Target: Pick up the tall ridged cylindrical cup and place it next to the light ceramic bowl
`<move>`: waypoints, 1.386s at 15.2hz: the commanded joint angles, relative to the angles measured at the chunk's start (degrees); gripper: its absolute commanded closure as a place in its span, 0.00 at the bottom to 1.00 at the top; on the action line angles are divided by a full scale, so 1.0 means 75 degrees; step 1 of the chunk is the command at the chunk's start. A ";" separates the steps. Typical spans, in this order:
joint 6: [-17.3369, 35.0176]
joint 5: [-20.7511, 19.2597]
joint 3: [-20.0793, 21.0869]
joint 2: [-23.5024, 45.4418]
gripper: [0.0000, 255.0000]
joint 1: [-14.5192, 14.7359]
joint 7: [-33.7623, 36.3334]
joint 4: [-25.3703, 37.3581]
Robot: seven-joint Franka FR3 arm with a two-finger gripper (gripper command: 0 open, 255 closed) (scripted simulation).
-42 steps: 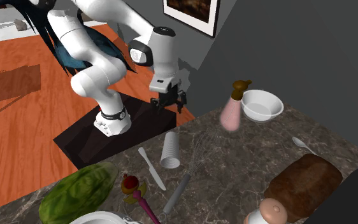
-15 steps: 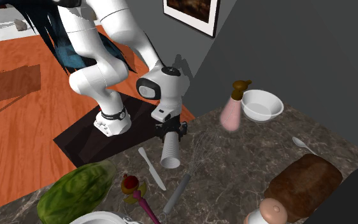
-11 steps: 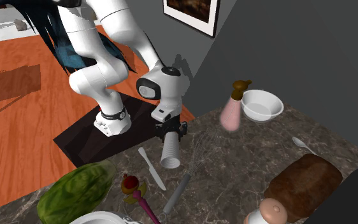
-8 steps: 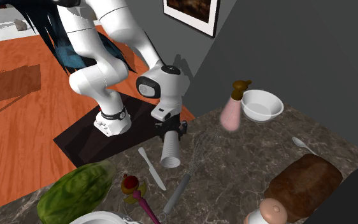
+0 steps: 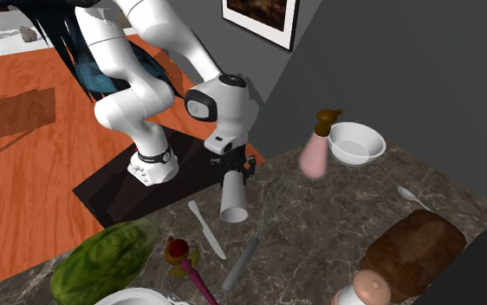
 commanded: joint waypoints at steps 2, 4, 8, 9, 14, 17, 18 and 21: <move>-0.0453 0.0154 -0.0143 -0.0386 1.00 0.0138 -0.0171 0.0073; -0.0737 0.0213 -0.0217 -0.0590 1.00 0.0197 -0.0251 0.0158; -0.1292 0.0293 -0.0350 -0.0957 1.00 0.0286 -0.0386 0.0352; -0.1427 0.0307 -0.0380 -0.1041 1.00 0.0302 -0.0415 0.0405; -0.2085 0.0348 -0.0521 -0.1413 1.00 0.0364 -0.0544 0.0699; -0.2464 0.0356 -0.0597 -0.1598 1.00 0.0385 -0.0609 0.0897; -0.2587 0.0357 -0.0621 -0.1654 1.00 0.0390 -0.0629 0.0966; -0.2655 0.0316 -0.0519 -0.1379 1.00 0.0340 -0.0516 0.1306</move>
